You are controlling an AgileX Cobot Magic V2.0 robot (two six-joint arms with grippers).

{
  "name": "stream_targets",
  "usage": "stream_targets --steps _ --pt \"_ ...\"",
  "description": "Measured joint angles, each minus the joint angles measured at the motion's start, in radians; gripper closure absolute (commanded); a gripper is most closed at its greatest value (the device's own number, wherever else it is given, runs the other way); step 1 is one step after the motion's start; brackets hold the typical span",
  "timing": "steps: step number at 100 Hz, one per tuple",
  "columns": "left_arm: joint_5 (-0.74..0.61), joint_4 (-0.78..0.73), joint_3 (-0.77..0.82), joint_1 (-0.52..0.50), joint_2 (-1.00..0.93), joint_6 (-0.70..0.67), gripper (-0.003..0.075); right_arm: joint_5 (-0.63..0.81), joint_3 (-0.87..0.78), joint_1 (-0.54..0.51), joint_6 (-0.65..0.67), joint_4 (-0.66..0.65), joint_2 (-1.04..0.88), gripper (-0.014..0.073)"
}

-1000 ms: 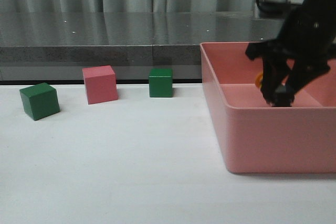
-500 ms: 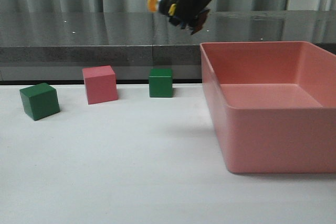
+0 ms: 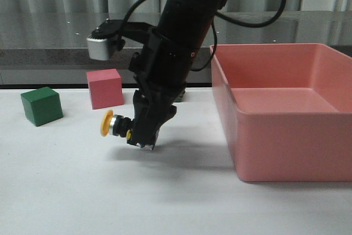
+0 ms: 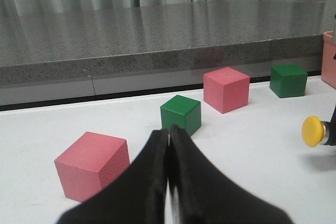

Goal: Place and stand button with both arms
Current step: 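Lift the button out of the tray and carry it toward the cubes, then lay the button on its side on the table, open right gripper, withdraw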

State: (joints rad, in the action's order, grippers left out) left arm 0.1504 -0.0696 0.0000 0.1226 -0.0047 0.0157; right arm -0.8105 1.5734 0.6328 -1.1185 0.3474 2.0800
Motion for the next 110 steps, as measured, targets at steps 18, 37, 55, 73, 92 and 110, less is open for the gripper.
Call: stream_targets --steps 18,37,55,73,92,110 --pt "0.0 0.0 0.0 0.0 0.0 0.0 0.0739 0.033 0.0 0.004 -0.002 -0.006 0.026 0.0564" --pt "0.0 0.0 0.0 0.0 0.0 0.0 0.0739 0.027 0.0 0.004 -0.002 -0.009 0.032 0.0225" --pt "0.0 0.0 0.0 0.0 0.0 0.0 0.0739 0.025 0.0 0.004 -0.005 -0.009 0.032 0.0092" --pt "0.0 0.0 0.0 0.0 0.0 0.0 0.0739 0.016 0.013 0.004 0.008 -0.009 0.026 0.01" --pt "0.0 0.0 0.0 0.0 0.0 0.0 0.0739 -0.009 0.059 -0.009 0.101 -0.01 -0.055 0.0429" --pt "0.0 0.0 0.0 0.0 0.0 0.0 0.074 -0.034 0.069 -0.063 0.189 -0.01 -0.189 0.0706"
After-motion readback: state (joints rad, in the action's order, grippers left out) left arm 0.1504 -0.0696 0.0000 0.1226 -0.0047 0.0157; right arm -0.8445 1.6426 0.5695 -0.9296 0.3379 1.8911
